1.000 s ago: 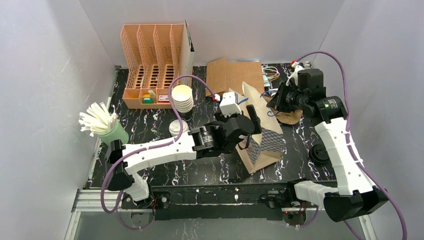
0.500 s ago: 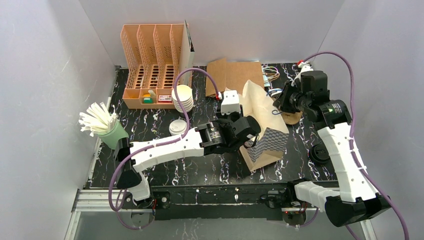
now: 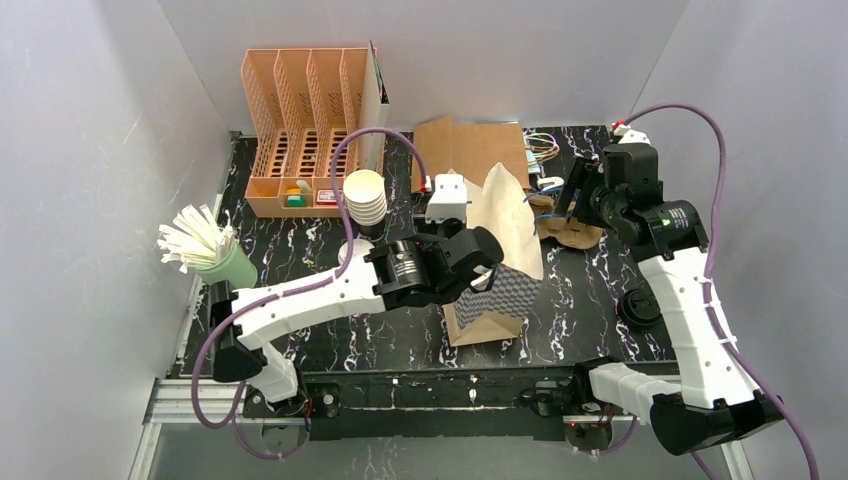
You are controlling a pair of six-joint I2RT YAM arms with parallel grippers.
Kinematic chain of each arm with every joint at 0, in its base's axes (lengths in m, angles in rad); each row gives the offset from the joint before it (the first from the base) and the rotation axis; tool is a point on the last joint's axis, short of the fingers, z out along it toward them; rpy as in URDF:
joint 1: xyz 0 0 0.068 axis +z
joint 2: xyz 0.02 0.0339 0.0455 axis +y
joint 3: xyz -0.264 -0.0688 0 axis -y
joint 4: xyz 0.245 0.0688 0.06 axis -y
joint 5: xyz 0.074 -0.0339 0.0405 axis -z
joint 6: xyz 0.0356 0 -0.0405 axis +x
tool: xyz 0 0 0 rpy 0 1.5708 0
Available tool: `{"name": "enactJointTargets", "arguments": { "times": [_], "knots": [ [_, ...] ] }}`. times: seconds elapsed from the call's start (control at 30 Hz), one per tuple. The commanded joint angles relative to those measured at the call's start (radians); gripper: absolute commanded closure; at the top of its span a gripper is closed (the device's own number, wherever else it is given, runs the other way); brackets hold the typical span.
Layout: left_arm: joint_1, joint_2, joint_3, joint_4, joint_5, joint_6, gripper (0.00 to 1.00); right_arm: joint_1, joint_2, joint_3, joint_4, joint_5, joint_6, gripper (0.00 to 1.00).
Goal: Pack the takeout coffee
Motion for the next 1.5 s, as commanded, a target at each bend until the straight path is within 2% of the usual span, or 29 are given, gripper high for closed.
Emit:
{"name": "enactJointTargets", "arguments": {
  "times": [0.0, 0.2, 0.3, 0.5, 0.63, 0.7, 0.8, 0.83, 0.93, 1.0, 1.2, 1.47],
  "knots": [
    [0.005, -0.113, -0.073, 0.105, 0.047, 0.048, 0.94, 0.005, 0.002, 0.119, -0.040, 0.072, -0.025, 0.18],
    [0.015, -0.106, -0.059, 0.013, -0.013, 0.027, 0.94, 0.005, 0.009, 0.168, -0.072, 0.233, -0.031, 0.16],
    [0.026, -0.113, -0.053, -0.037, -0.034, 0.010, 0.95, 0.005, 0.012, 0.160, -0.081, 0.330, -0.011, 0.05],
    [0.104, -0.177, -0.119, -0.036, -0.014, 0.018, 0.96, 0.004, 0.002, 0.140, -0.065, 0.444, 0.015, 0.04],
    [0.142, -0.206, -0.130, -0.046, -0.011, 0.037, 0.97, 0.005, -0.001, 0.127, -0.051, 0.463, 0.004, 0.04],
    [0.143, -0.215, -0.132, -0.030, 0.002, 0.058, 0.98, 0.005, -0.008, 0.120, -0.031, 0.392, -0.026, 0.04],
    [0.143, -0.236, -0.163, 0.095, 0.129, 0.135, 0.98, 0.005, -0.033, 0.095, 0.027, 0.042, -0.110, 0.02],
    [0.143, -0.241, -0.175, 0.143, 0.212, 0.154, 0.98, 0.005, -0.040, 0.086, 0.047, -0.082, -0.112, 0.03],
    [0.143, -0.229, -0.198, 0.239, 0.353, 0.165, 0.99, 0.004, -0.045, 0.057, 0.110, -0.369, -0.060, 0.05],
    [0.143, -0.199, -0.184, 0.254, 0.397, 0.159, 1.00, 0.005, -0.041, 0.039, 0.148, -0.473, -0.013, 0.05],
    [0.143, -0.154, -0.160, 0.247, 0.416, 0.145, 1.00, 0.005, -0.006, 0.079, 0.127, -0.531, -0.001, 0.02],
    [0.143, -0.176, -0.149, 0.246, 0.400, 0.144, 1.00, 0.005, 0.088, 0.355, -0.031, -0.484, -0.050, 0.02]
  ]
}}
